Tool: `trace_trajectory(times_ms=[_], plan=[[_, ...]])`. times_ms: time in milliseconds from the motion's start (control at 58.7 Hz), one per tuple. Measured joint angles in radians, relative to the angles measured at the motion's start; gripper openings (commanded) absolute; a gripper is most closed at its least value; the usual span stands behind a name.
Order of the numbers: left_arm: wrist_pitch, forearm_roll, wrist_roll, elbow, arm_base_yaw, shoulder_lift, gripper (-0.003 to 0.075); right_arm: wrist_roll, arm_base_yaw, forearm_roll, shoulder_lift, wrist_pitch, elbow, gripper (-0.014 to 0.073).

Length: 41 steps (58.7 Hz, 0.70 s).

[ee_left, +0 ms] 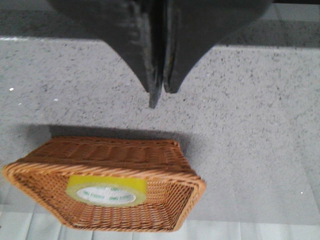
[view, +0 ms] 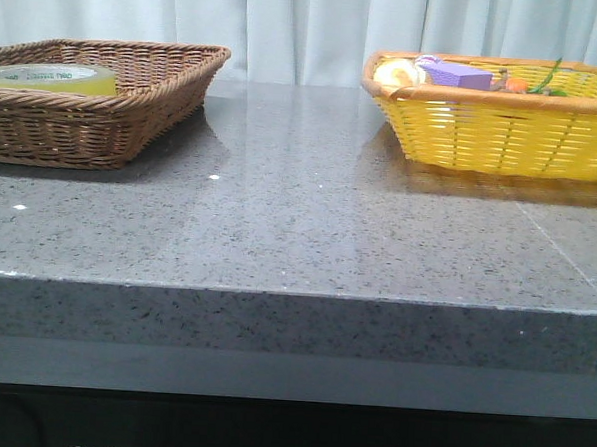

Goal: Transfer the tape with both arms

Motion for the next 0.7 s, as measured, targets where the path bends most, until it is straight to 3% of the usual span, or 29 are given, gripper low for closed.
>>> trace_trajectory(times_ms=[255, 698], plan=[[-0.16, -0.039, -0.002, 0.088, 0.002, 0.0, -0.002, 0.0, 0.0, 0.0, 0.0, 0.0, 0.0, -0.009], [-0.171, -0.056, -0.002, 0.088, 0.002, 0.0, -0.002, 0.0, 0.0, 0.0, 0.0, 0.0, 0.002, -0.009]])
